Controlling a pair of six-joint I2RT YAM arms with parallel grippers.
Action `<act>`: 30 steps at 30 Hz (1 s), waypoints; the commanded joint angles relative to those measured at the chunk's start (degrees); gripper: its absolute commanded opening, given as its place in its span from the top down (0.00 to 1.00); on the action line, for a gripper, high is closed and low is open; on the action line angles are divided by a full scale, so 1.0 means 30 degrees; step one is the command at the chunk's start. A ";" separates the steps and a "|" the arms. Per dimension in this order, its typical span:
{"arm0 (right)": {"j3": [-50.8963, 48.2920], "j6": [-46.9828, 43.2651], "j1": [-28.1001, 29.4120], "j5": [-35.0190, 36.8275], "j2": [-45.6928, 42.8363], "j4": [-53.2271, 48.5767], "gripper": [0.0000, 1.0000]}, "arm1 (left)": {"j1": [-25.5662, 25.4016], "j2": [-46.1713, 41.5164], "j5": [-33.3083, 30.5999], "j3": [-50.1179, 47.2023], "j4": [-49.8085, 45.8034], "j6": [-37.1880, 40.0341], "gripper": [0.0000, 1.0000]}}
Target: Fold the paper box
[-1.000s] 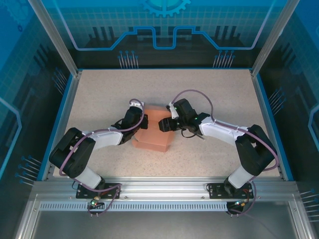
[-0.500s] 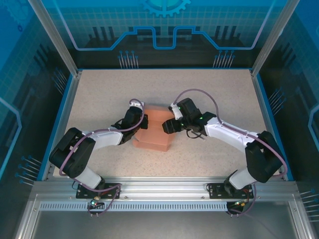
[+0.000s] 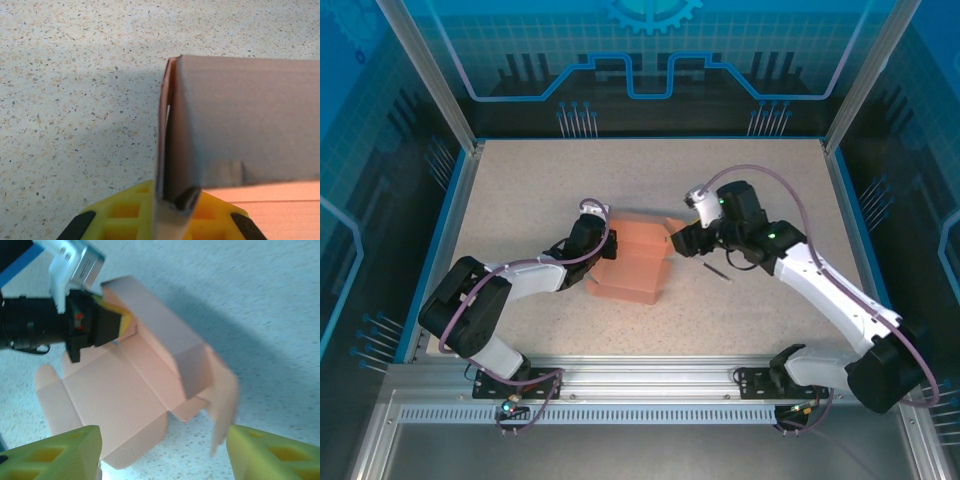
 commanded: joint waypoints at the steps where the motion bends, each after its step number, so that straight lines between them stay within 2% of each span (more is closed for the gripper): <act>1: -0.0373 -0.0193 -0.1475 -0.0580 -0.0905 -0.0480 0.32 | -0.0098 -0.0738 0.0119 0.0483 -0.0166 -0.0161 0.99; 7: -0.2058 0.1171 -0.4611 -0.1067 -0.0745 0.0671 0.32 | -0.0088 -0.1181 0.0443 0.0322 -0.0282 -0.0271 0.99; 11: -0.3255 0.1435 -0.5392 -0.1346 0.0170 0.2129 0.33 | -0.0084 -0.1418 0.0698 0.0285 -0.0319 -0.0330 0.98; 15: -0.4069 0.1692 -0.5210 -0.2965 0.1748 0.3973 0.36 | -0.0105 -0.1585 0.1011 0.0298 -0.0338 -0.0426 0.98; 22: -0.3473 0.1513 -0.3695 -0.4665 0.3941 0.5499 0.41 | -0.0079 -0.1615 0.1148 0.0399 -0.0475 -0.0365 0.99; 30: -0.2536 0.1237 -0.2166 -0.5183 0.4699 0.5698 0.39 | -0.0098 -0.1525 0.1259 0.0460 -0.0581 -0.0308 0.99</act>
